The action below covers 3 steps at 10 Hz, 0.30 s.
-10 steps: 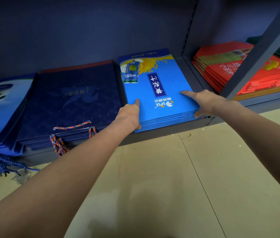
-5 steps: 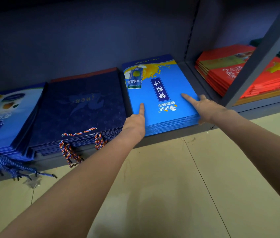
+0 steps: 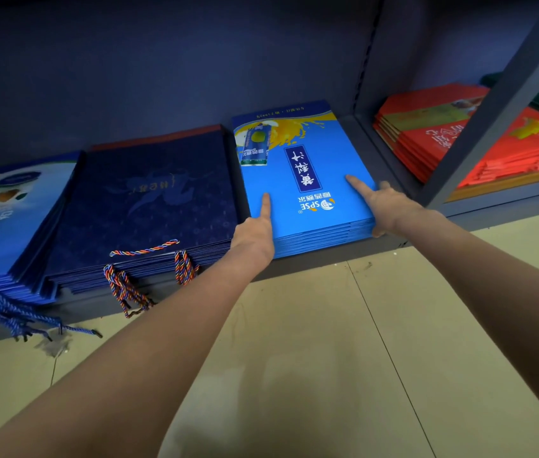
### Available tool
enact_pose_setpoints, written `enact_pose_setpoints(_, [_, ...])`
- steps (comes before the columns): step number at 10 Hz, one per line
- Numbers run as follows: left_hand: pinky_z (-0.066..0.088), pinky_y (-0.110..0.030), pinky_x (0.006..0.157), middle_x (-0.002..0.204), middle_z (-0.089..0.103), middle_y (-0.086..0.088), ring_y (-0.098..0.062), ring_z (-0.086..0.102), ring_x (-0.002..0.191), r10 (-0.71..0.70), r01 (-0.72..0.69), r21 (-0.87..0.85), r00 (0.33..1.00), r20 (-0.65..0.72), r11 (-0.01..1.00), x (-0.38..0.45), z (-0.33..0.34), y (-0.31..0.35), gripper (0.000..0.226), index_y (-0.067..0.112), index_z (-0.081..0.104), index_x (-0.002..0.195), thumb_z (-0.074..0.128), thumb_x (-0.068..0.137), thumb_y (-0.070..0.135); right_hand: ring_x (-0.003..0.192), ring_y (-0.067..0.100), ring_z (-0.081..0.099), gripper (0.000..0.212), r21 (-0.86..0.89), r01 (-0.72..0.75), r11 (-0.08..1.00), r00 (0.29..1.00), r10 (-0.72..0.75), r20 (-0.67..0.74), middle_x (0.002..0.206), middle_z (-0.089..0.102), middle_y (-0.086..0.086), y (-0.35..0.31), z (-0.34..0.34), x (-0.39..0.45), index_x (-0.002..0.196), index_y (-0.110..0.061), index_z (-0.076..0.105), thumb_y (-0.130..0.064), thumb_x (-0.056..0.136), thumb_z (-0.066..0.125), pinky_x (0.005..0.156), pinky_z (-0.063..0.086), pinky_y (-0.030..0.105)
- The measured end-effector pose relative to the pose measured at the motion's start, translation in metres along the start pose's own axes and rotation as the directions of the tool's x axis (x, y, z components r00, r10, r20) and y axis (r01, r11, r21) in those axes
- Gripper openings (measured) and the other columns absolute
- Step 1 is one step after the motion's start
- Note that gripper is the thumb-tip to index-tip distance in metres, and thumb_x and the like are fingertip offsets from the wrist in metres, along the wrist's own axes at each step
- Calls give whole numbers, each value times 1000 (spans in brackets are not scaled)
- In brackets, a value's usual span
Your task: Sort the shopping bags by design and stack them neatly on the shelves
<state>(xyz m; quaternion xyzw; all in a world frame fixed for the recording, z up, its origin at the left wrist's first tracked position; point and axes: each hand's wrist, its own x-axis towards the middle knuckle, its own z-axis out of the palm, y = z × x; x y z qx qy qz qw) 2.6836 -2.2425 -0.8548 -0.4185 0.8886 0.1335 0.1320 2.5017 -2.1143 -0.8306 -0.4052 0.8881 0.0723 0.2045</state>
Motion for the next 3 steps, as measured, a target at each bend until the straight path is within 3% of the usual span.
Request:
enact_pose_setpoints(2, [45, -31, 66, 97, 55, -10, -26, 58, 95, 11, -10, 33, 1000, -25, 999, -2, 4, 1, 101, 24, -18, 147, 59, 86, -1, 109, 38, 51, 116, -17, 9, 1000, 1000, -9, 2, 133, 31, 20, 1, 1, 2, 145, -42, -13, 3, 77, 69, 86, 47, 42])
enact_pose_setpoints(3, [48, -30, 68, 107, 58, -11, -26, 59, 97, 0, 0, 26, 1000, 6, 1000, -3, -4, 3, 104, 24, -21, 146, 61, 86, 1, 101, 36, 55, 115, 0, -25, 1000, 999, 25, 31, 141, 20, 21, -7, -3, -5, 145, -41, -16, 8, 78, 65, 75, 46, 37])
